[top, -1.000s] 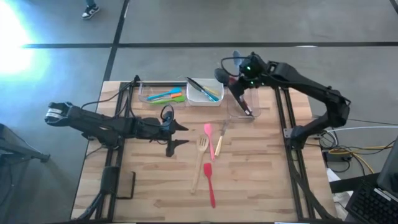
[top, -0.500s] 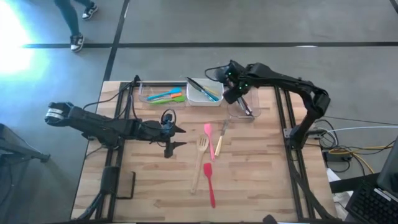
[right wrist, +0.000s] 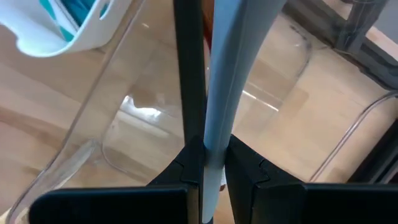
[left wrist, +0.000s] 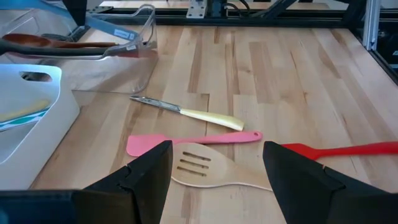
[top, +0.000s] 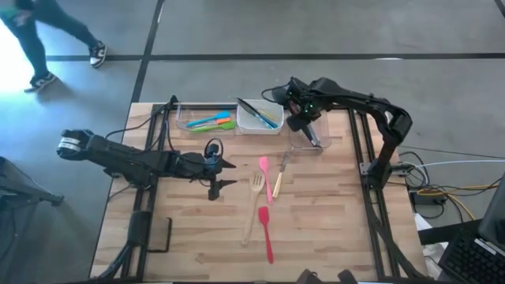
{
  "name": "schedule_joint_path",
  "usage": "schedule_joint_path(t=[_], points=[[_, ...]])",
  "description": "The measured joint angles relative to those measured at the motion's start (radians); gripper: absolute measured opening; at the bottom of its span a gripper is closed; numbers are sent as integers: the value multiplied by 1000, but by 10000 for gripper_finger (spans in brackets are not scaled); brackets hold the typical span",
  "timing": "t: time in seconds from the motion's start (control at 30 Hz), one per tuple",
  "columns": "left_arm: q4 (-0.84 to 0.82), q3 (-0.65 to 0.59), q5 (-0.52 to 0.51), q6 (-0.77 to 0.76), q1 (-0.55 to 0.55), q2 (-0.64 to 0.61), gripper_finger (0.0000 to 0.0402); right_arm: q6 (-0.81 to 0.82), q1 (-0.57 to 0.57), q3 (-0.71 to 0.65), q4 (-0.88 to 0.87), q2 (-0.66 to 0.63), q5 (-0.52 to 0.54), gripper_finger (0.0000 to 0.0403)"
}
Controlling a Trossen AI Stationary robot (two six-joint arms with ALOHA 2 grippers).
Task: Pick & Place Kitchen Items
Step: Put the gray ladle into the right transparent bin, then put the red spatula into the left transparent bin
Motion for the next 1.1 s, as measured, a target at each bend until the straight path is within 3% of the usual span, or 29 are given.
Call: schedule_joint_path(t=[0.47, 0.8, 1.1], points=[[0, 0, 0, 0, 0, 0, 252, -8, -38, 0, 41, 73, -17, 29], [1, 0, 0, 5, 0, 0, 252, -28, -29, 51, 38, 53, 14, 151], [4, 1, 0, 5, 0, 0, 252, -52, 36, 151, 34, -19, 11, 181]])
